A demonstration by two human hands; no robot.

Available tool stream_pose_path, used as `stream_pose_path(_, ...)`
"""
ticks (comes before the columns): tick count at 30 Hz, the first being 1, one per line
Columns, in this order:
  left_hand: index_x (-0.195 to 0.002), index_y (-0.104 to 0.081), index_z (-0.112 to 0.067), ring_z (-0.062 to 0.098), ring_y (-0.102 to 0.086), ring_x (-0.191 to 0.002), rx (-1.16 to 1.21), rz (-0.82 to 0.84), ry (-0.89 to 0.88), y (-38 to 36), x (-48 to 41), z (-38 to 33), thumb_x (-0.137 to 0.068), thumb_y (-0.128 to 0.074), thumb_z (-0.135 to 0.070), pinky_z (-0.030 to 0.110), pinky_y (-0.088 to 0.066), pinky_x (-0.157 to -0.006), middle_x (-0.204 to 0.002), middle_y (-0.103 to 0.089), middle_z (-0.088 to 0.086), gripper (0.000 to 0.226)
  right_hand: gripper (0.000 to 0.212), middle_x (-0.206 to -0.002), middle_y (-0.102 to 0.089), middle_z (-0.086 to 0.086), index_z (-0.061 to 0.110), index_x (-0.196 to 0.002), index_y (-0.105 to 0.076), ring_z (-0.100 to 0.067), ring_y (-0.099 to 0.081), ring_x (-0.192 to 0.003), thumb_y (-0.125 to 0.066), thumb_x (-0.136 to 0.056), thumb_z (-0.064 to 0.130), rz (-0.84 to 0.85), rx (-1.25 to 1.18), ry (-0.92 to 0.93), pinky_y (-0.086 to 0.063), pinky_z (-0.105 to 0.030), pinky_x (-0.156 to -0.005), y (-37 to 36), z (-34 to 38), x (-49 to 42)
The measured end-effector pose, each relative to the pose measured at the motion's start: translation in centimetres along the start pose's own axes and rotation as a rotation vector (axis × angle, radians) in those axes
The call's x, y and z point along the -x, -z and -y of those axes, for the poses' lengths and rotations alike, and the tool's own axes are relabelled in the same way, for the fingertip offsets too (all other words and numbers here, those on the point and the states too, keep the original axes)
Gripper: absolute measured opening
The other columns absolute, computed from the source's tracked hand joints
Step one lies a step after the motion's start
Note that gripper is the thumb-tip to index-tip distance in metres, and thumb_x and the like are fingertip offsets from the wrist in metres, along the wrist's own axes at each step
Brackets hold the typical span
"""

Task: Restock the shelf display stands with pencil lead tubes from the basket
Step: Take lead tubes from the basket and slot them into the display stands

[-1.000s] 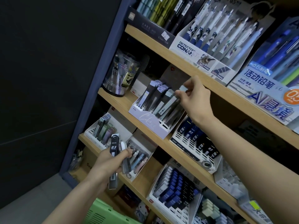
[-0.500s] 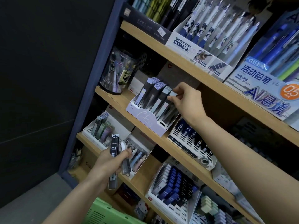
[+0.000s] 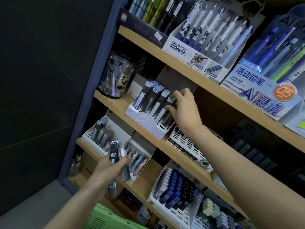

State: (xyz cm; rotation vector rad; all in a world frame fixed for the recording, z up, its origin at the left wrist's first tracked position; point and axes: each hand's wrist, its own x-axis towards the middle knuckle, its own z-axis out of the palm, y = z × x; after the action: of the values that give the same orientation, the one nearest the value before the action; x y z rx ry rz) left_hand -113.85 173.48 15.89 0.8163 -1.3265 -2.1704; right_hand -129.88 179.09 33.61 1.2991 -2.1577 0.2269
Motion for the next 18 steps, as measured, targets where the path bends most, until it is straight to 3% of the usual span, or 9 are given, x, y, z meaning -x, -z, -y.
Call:
stream_pose_path(5,-0.097,-0.064,0.008,0.003,-0.048,-0.039,0.024,0.048,-0.032,0.1,0.7,-0.6,-0.087,-0.066,-0.017,0.014,-0.037,-0.041,-0.046,-0.055,-0.009,0.027,0.041,-0.121,-0.047,-0.009,0.009,-0.126,-0.051,-0.023,-0.045,-0.113,-0.064,-0.090,0.024,0.033,-0.034,-0.075,-0.041,-0.037,-0.099,-0.1,0.3,0.0)
stream_pose_path(9,-0.093,-0.065,0.003,0.001,-0.049,-0.037,0.083,0.124,-0.078,0.1,1.7,-1.7,-0.089,-0.060,-0.016,0.010,-0.036,-0.039,-0.052,-0.060,-0.004,0.020,0.044,-0.126,-0.046,-0.009,0.008,-0.132,-0.044,-0.022,-0.046,-0.116,-0.059,-0.092,0.019,-0.076,-0.126,-0.072,-0.039,-0.031,-0.097,-0.3,2.1,2.3)
stream_pose_path(11,-0.092,-0.065,0.003,0.002,-0.051,-0.037,0.101,0.135,-0.085,0.0,2.0,-2.1,-0.090,-0.058,-0.014,0.010,-0.036,-0.039,-0.050,-0.060,-0.005,0.018,0.039,-0.124,-0.049,-0.003,0.010,-0.130,-0.046,-0.014,-0.053,-0.107,-0.055,-0.094,0.022,0.074,-0.348,-0.115,-0.043,-0.021,-0.088,-0.4,3.9,4.4)
stream_pose_path(13,-0.085,-0.064,-0.004,0.001,-0.044,-0.036,0.095,0.135,-0.095,0.0,2.1,-2.1,-0.091,-0.057,-0.017,0.011,-0.032,-0.039,-0.044,-0.055,-0.008,0.016,0.039,-0.120,-0.053,0.001,0.012,-0.129,-0.047,-0.010,-0.055,-0.101,-0.056,-0.094,0.027,0.373,-0.540,-0.202,-0.045,-0.015,-0.082,-0.8,5.9,6.5)
stream_pose_path(15,-0.076,-0.060,-0.012,0.001,-0.036,-0.038,0.130,0.124,-0.086,0.1,2.1,-2.0,-0.090,-0.059,-0.019,0.012,-0.029,-0.038,-0.042,-0.047,-0.009,0.015,0.042,-0.119,-0.056,-0.001,0.011,-0.131,-0.046,-0.017,-0.061,-0.099,-0.056,-0.094,0.029,0.633,-0.684,-0.300,-0.053,-0.029,-0.084,-1.6,7.1,8.0)
stream_pose_path(17,-0.077,-0.061,-0.010,0.002,-0.033,-0.038,0.159,0.119,-0.073,0.2,2.0,-2.0,-0.090,-0.059,-0.019,0.012,-0.029,-0.038,-0.043,-0.043,-0.009,0.015,0.038,-0.115,-0.058,-0.003,0.013,-0.130,-0.048,-0.026,-0.065,-0.098,-0.055,-0.095,0.027,0.732,-0.815,-0.391,-0.055,-0.048,-0.084,-2.2,7.5,8.7)
stream_pose_path(18,-0.080,-0.062,-0.008,0.002,-0.032,-0.038,0.176,0.117,-0.066,0.3,2.0,-2.0,-0.090,-0.058,-0.019,0.012,-0.029,-0.037,-0.044,-0.042,-0.009,0.016,0.036,-0.113,-0.059,-0.003,0.014,-0.129,-0.050,-0.027,-0.066,-0.098,-0.055,-0.095,0.024,0.747,-0.864,-0.407,-0.055,-0.048,-0.082,-2.3,7.5,8.8)
